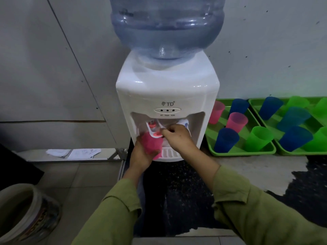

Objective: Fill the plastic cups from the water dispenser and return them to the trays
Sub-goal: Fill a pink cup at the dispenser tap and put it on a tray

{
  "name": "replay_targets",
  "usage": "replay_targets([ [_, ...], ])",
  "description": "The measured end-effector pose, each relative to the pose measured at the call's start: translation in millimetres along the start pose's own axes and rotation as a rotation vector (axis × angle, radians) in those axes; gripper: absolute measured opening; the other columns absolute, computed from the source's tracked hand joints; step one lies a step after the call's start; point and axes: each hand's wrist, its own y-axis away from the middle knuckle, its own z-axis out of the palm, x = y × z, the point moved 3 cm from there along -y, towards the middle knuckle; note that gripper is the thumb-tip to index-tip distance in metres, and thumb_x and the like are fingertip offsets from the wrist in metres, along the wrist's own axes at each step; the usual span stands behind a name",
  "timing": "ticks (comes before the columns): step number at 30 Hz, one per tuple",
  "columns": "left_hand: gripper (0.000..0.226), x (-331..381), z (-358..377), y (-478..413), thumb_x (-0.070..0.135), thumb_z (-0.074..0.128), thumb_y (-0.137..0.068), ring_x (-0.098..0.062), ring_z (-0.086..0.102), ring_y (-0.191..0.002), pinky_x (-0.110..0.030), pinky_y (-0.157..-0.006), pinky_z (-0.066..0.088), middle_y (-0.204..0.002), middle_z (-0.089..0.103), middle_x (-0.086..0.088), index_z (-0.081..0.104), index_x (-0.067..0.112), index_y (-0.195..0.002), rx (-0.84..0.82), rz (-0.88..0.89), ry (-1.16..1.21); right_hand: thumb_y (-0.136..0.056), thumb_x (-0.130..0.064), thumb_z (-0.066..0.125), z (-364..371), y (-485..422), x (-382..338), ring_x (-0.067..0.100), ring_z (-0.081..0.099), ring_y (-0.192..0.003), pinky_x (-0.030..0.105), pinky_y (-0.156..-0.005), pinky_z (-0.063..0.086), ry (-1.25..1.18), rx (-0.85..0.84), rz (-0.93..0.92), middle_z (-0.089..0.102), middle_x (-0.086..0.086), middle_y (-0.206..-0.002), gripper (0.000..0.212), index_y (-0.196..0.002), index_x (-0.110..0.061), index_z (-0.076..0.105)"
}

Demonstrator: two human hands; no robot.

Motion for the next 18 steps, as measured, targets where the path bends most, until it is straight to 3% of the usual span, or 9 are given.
replay_targets([
  [3, 0.068, -2, 0, 0, 0.009, 0.083, -0.063, 0.003, 0.052, -0.082, 0.000, -0.064, 0.037, -0.094, 0.054, 0.017, 0.045, 0.014, -0.119, 0.008, 0.003, -0.021, -0.085, -0.031, 0.059, 12, -1, 16, 0.018, 0.046, -0.060, 0.025, -0.052, 0.031, 0.039, -0.063, 0.054, 0.048, 0.001, -0.056, 0.036, -0.057, -0.012, 0.050],
  [7, 0.063, -6, -1, -2, 0.015, 0.083, -0.063, -0.010, 0.058, -0.088, -0.022, -0.070, 0.042, -0.098, 0.058, 0.011, 0.044, 0.020, -0.113, 0.014, -0.021, -0.027, -0.085, -0.041, 0.061, 27, -9, 28, 0.013, 0.042, -0.054, 0.025, -0.048, 0.030, 0.116, -0.093, 0.076, 0.044, -0.002, -0.055, 0.045, -0.051, -0.018, 0.043],
  [10, 0.062, -6, -1, -2, 0.014, 0.082, -0.064, -0.012, 0.059, -0.089, -0.025, -0.073, 0.044, -0.096, 0.059, 0.013, 0.043, 0.027, -0.110, 0.002, -0.010, -0.028, -0.085, -0.045, 0.060, 35, -14, 32, 0.016, 0.046, -0.059, 0.026, -0.049, 0.030, 0.123, -0.050, 0.068, 0.046, -0.004, -0.054, 0.048, -0.049, -0.020, 0.042],
  [12, 0.064, -5, 0, -3, 0.013, 0.082, -0.065, -0.012, 0.059, -0.091, -0.026, -0.077, 0.045, -0.099, 0.059, 0.010, 0.045, 0.024, -0.115, 0.009, -0.006, -0.027, -0.088, -0.045, 0.057, 40, -17, 35, 0.021, 0.055, -0.072, 0.027, -0.056, 0.033, 0.150, -0.030, 0.059, 0.060, 0.002, -0.068, 0.040, -0.057, -0.019, 0.055],
  [15, 0.068, -6, 0, -3, 0.010, 0.082, -0.066, -0.013, 0.058, -0.093, -0.026, -0.079, 0.044, -0.102, 0.058, 0.008, 0.044, 0.018, -0.122, 0.013, -0.016, -0.039, -0.089, -0.043, 0.055, 43, -19, 40, 0.022, 0.062, -0.095, 0.025, -0.072, 0.041, 0.143, 0.016, 0.062, 0.070, 0.004, -0.101, 0.032, -0.094, -0.015, 0.070],
  [18, 0.067, -5, 1, -2, 0.007, 0.081, -0.065, -0.014, 0.058, -0.094, -0.026, -0.079, 0.043, -0.104, 0.059, 0.005, 0.044, 0.015, -0.121, 0.009, -0.017, -0.038, -0.088, -0.039, 0.057, 37, -13, 46, 0.017, 0.063, -0.090, 0.021, -0.067, 0.040, 0.075, 0.051, 0.030, 0.070, -0.001, -0.099, 0.027, -0.101, -0.019, 0.067],
])
